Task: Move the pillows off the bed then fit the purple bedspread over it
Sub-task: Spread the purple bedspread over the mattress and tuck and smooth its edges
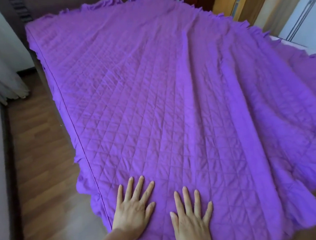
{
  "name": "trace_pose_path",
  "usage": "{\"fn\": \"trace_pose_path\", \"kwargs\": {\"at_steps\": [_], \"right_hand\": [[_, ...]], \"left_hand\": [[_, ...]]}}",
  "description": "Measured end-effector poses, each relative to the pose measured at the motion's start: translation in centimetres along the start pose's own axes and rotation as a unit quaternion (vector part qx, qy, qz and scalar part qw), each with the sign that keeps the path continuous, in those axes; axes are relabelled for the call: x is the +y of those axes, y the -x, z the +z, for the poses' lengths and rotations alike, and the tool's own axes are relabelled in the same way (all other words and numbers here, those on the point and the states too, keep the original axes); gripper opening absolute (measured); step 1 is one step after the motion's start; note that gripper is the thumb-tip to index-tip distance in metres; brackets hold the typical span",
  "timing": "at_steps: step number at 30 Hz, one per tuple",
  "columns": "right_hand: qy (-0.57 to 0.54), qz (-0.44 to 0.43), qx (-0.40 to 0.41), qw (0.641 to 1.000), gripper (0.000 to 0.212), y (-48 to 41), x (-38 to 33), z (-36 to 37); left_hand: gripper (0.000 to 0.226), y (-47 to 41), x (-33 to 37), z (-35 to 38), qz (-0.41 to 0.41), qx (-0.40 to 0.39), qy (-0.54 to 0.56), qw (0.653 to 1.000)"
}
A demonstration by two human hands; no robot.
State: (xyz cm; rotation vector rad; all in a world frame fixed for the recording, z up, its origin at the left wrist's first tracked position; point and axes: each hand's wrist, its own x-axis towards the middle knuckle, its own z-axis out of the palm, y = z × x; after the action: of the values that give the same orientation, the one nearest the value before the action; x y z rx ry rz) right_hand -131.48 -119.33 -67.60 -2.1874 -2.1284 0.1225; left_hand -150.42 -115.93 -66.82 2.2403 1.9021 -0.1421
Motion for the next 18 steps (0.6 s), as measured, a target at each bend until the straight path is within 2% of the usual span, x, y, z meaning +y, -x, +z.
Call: {"fn": "trace_pose_path", "kwargs": {"at_steps": [5,8,10,12,15,16,18], "right_hand": [[0.006,-0.021,-0.034,0.999,0.060,-0.3,-0.3,-0.6],[0.003,-0.033,-0.054,0.998,0.058,0.0,0.0,-1.6],[-0.016,-0.050,-0.023,0.998,0.051,-0.7,0.9,-2.9],[-0.025,-0.056,0.048,0.997,0.043,-2.3,3.0,-4.3],[0.012,0.032,0.140,0.990,0.042,-6.6,8.7,-6.8],[0.029,0.067,0.164,0.984,0.041,-8.2,10.8,-7.6],[0.052,0.120,0.170,0.977,0.049,-11.5,14.4,-8.9]], "left_hand": [[0.060,-0.2,-0.1,-0.4,0.001,0.000,0.021,1.000],[0.061,0.0,0.0,-0.6,0.006,0.000,0.021,1.000],[0.061,-0.2,0.4,-1.2,-0.014,0.007,0.043,0.999],[0.060,-0.8,1.3,-2.0,-0.022,0.033,0.067,0.997],[0.038,-2.6,4.1,-2.9,0.006,0.092,0.081,0.992],[0.034,-3.4,5.3,-3.5,0.022,0.093,0.084,0.992],[0.041,-5.3,7.9,-4.6,0.049,0.062,0.083,0.993]]}}
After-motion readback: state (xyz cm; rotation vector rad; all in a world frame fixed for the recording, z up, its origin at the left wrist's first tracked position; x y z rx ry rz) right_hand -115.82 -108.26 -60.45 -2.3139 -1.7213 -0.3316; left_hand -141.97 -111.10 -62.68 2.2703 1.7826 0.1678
